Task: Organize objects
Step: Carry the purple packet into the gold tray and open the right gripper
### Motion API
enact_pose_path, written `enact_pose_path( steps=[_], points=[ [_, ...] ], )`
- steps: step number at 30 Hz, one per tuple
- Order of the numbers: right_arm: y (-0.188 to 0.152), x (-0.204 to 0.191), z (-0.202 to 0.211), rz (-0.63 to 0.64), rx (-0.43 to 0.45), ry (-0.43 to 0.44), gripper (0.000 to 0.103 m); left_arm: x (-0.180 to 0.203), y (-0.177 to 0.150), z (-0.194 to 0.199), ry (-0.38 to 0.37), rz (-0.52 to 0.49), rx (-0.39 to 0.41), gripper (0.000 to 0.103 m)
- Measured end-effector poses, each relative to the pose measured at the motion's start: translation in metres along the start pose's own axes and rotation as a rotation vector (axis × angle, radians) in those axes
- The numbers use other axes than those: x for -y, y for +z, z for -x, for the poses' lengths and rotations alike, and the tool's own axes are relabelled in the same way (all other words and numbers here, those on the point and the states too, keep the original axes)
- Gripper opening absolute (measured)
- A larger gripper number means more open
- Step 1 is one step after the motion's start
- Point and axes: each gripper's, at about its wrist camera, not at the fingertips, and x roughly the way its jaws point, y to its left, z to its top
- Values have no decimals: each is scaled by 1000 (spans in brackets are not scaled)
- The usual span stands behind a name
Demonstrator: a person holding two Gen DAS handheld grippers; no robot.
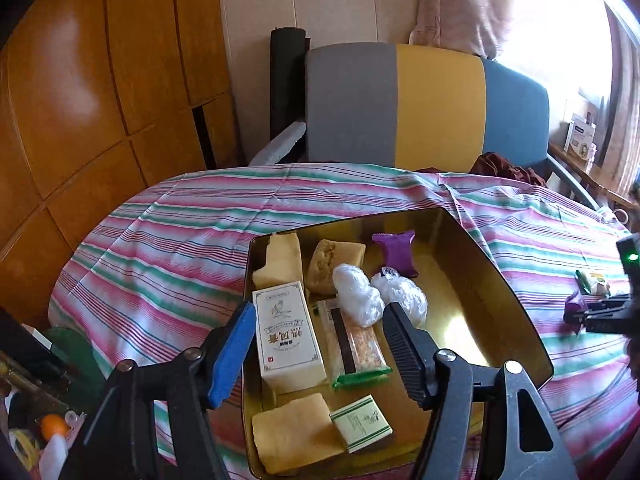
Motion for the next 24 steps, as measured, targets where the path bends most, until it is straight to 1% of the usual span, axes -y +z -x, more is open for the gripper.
enact_pose_path(
  steps=[5, 7, 13, 16, 19, 24],
  points=[
    [9, -30, 29, 19, 66, 48, 36, 0, -6, -2, -9, 11, -13, 67],
    [11, -49, 40, 38, 97, 73, 36, -1, -7, -3, -11, 13, -16, 67],
    [21, -114, 69, 132, 163, 190, 36, -3, -10, -4, -11, 19, -21, 67],
    [23, -146, 74, 185, 169, 239, 36, -4, -12, -6, -15, 24, -26, 67],
    [22, -172, 71, 228, 155, 268, 36, -5, -14, -5, -19, 28, -27, 67],
    [17, -197, 55, 262, 113, 285, 36, -12, -18, -7, -18, 38, -32, 67]
  ],
)
